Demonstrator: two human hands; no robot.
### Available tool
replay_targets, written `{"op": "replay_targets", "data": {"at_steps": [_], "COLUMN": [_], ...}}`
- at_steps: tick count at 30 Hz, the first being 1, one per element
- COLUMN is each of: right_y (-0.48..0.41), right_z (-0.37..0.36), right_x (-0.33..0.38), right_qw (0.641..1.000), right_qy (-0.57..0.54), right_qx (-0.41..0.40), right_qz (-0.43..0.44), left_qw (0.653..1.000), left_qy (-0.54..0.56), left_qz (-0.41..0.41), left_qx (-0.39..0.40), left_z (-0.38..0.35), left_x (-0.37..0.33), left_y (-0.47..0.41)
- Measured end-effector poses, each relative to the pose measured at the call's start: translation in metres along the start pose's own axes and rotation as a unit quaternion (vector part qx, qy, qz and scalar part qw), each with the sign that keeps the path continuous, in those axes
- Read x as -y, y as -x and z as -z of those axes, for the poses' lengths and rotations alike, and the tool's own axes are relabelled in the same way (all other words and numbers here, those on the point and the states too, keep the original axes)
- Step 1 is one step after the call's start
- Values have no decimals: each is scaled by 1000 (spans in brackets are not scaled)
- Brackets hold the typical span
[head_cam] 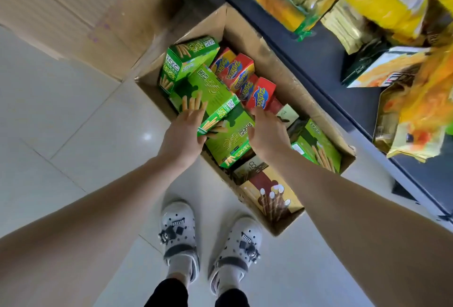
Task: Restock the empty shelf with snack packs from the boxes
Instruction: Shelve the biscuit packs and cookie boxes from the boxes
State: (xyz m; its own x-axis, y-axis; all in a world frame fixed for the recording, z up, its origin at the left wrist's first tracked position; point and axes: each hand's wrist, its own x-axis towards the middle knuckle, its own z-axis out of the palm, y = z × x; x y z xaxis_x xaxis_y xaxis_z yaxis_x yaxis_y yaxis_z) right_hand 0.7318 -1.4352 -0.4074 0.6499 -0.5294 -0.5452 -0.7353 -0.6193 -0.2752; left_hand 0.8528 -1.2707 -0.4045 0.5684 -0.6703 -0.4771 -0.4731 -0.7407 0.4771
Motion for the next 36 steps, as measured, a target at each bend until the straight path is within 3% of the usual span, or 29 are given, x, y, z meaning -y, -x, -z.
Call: {"op": "replay_targets", "data": {"at_steps": [6, 13, 17, 20, 24, 26, 29, 36], "right_y": [-30, -40, -39, -33, -22, -16, 3, 63], "right_z": [-32, -42, -35, -20, -5, 7, 28, 83], "right_x": [-5, -16, -25, -27, -26, -28, -33, -30], "right_qw": [999, 998, 991, 981, 983, 967, 914, 823], "right_qy": [13, -22, -99, -158, -153, -220, -348, -481], "right_qx": [27, 44, 77, 89, 39, 22, 38, 82], "right_qz": [-30, -37, -44, -70, -94, -128, -203, -291], "left_qw": [999, 991, 979, 979, 982, 987, 991, 969], "left_qy": [-31, -115, -173, -190, -165, -119, -41, 132], "left_qz": [-21, 68, 107, 74, 39, 48, 91, 194], "left_qx": [-15, -18, -12, -23, -77, -94, -85, -82], "left_z": [-27, -64, -57, -52, -22, 1, 29, 78], "left_x": [14, 17, 17, 9, 3, 5, 3, -29], "left_y": [-53, -81, -92, -88, -79, -73, -53, 6]}}
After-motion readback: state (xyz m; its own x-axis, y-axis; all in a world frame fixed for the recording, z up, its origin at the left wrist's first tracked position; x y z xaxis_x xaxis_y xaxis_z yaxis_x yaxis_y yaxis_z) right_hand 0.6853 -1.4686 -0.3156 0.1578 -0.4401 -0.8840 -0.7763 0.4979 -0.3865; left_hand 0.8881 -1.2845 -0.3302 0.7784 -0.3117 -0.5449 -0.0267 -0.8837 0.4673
